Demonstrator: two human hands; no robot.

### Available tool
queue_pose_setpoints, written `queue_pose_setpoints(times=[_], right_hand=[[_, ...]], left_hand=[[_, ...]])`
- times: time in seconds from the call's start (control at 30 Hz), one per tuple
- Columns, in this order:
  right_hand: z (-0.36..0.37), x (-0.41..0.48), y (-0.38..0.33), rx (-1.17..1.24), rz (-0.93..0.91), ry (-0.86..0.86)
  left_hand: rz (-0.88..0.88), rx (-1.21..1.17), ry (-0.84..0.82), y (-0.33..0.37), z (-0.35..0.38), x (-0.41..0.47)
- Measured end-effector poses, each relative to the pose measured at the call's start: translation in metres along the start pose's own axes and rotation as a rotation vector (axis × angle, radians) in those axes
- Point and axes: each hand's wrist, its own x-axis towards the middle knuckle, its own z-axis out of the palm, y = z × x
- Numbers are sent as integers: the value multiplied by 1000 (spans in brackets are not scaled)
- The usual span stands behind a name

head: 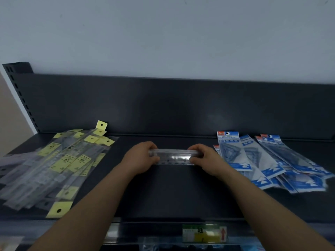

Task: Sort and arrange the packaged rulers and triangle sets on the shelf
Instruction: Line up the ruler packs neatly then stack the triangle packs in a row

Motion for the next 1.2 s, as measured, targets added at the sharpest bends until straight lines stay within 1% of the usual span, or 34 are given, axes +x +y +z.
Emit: queue_pose_setpoints(times=[0.17,0.37,0.43,0.5,0.57,0.63,0.7,0.77,0.87,0.93,1.13,1.2], right_hand=[[-30,8,26,27,69,63],[-59,16,50,85,99,147],[-64,22,54,66,105,179],[-64,31,54,4,107,192],[-61,43,51,-84,119,178],[-58,56,48,-246,132,146],[-55,68,44,-468,139,125],[-52,76,40,-597,133,90],[-43,81,42,-689,110,11],[-36,77,46,-753,84,-7],[-33,50,55,-869,-5,-70],[-35,41,56,-888,-16,-94]], left_hand=[[34,-79,1,23,28,27],[117,-89,-7,44,47,52],[144,-70,5,48,50,60],[154,0,18,49,50,69],[162,147,38,48,47,78],[183,316,45,45,45,86],[223,457,41,41,45,94],[264,533,32,40,49,98],[309,529,-12,43,58,96],[321,511,-51,42,63,90],[251,469,-182,43,64,70],[245,471,-203,45,62,60]])
